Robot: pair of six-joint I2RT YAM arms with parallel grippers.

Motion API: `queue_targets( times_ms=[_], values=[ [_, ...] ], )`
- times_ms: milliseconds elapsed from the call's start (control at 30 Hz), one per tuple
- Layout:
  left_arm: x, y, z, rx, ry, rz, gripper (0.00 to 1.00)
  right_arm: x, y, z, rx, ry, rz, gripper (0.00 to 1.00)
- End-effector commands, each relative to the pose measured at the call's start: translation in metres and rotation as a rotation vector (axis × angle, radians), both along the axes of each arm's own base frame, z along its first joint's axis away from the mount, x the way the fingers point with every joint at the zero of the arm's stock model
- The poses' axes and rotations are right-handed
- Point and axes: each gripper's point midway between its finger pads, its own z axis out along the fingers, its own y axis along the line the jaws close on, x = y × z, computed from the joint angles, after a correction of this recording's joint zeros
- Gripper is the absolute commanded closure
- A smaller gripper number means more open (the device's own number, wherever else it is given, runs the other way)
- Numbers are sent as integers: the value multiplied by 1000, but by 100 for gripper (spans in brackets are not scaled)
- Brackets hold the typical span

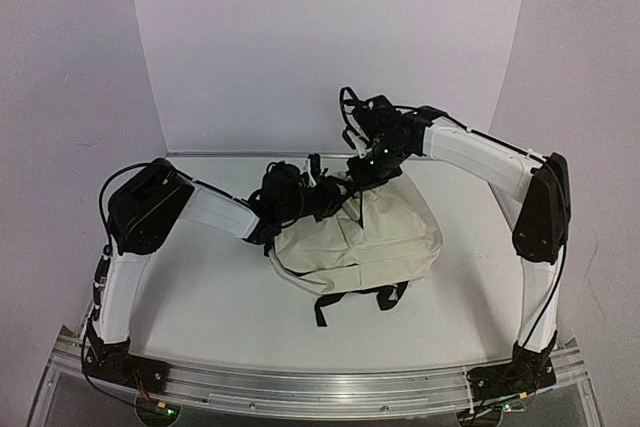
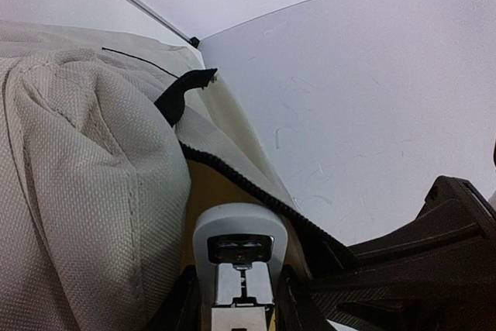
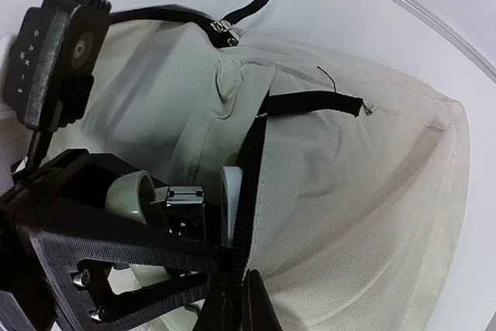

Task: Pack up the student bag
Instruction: Place the stationery in the student bag.

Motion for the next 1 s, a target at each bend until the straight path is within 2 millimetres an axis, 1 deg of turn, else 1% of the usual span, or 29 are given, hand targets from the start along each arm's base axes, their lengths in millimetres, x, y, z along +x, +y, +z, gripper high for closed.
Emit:
queue_targets(
  times_ms=[0,100,200,267,333,400,467,600,800,833,867,967],
  values=[
    [-12,-16,-13,30,92,-77,74,5,6,54,93,-111,-6,100],
    [-12,-3,-21,87,130,-26,60,5,5,55,88,-115,-8,100],
    [-11,11,-30,151,174,30,52,5,4,55,87,-115,-10,100],
    [-12,15,-33,186,191,42,46,6,4,54,84,-115,-10,100],
    [-12,19,-35,222,213,54,44,5,3,54,82,-115,-9,100],
    [-13,22,-35,243,222,68,44,5,3,54,79,-116,-9,100],
    [-12,29,-39,277,245,93,45,5,2,53,78,-115,-9,100],
    [-12,38,-35,320,240,123,50,4,2,52,74,-113,-8,100],
    [-14,47,-44,389,281,151,50,4,3,50,76,-108,-5,100],
    [-15,49,-45,390,286,153,52,4,3,50,76,-107,-4,100],
    [-16,50,-45,384,284,153,55,4,3,50,75,-107,-4,100],
    [-20,45,-40,348,249,119,77,4,4,49,79,-104,-1,100]
  ],
)
